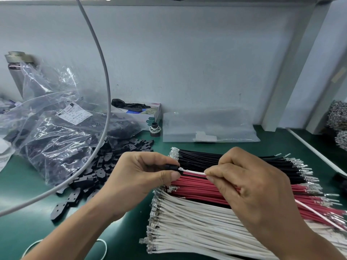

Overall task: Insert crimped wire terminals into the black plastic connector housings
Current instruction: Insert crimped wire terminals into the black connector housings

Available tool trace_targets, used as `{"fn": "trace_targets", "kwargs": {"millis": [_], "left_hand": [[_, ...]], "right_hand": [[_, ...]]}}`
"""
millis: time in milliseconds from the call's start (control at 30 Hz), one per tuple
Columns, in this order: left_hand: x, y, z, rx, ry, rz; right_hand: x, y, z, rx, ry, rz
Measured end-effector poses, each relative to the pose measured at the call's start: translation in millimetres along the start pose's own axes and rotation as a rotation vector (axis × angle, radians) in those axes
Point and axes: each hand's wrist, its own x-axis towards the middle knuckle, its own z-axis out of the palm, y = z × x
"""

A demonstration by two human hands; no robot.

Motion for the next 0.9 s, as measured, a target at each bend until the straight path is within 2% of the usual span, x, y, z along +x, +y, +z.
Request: {"fn": "trace_targets", "kwargs": {"millis": [133, 233, 300, 367, 600, 900], "left_hand": [[-1, -1, 1, 0.016, -0.034, -0.001], [-1, 0, 1, 0.020, -0.032, 0.021], [-2, 0, 3, 0.087, -0.052, 0.064], [-3, 0, 4, 0.159, -0.066, 0.101], [-4, 0, 5, 0.165, -0.100, 0.103], [-5, 2, 5, 0.249, -0.053, 0.188]], "right_hand": [[-2, -5, 6, 0.072, -0.016, 0.060], [-3, -3, 9, 0.342, -0.028, 0.245], [-3, -4, 11, 0.409, -0.034, 0.281], [-3, -10, 14, 0.373, -0.035, 0.243], [-4, -11, 12, 0.247, -0.072, 0.223], [-1, -17, 23, 0.116, 0.015, 0.064]]}}
